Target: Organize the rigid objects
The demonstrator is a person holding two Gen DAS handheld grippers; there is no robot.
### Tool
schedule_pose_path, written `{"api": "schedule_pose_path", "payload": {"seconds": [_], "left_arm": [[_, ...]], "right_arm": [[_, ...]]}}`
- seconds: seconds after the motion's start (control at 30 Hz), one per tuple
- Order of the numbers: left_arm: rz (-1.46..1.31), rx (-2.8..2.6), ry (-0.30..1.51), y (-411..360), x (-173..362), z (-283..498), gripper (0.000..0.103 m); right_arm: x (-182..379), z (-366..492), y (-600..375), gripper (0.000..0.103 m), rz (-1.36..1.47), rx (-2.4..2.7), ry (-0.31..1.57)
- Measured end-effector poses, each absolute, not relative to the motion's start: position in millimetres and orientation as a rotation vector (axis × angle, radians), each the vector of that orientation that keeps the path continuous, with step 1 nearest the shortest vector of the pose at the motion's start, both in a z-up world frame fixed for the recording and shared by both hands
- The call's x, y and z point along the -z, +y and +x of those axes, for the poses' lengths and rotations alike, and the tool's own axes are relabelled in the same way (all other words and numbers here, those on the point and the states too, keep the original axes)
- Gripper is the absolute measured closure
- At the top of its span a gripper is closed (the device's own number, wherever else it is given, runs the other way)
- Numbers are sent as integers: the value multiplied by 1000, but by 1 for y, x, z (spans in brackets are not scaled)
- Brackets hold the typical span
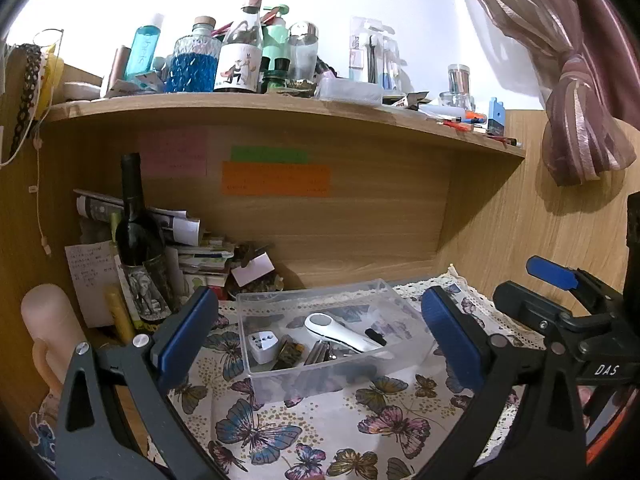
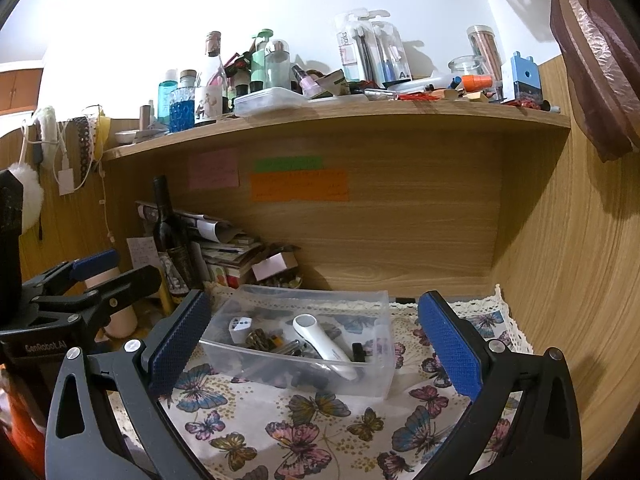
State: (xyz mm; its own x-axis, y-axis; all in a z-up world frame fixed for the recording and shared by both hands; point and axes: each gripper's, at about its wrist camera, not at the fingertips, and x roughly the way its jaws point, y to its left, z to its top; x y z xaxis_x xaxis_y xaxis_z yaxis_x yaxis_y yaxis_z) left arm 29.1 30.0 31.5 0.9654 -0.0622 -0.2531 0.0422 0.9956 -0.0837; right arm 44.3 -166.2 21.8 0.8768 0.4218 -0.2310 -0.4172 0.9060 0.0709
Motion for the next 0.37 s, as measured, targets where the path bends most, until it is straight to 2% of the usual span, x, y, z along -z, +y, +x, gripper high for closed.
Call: {"api": "schedule_pose_path", "payload": {"seconds": [0.37], "left_arm": [[-49,85,245,25,-29,29,0]], "right_arm": [[-20,48,-168,0,23,-441,253]]}}
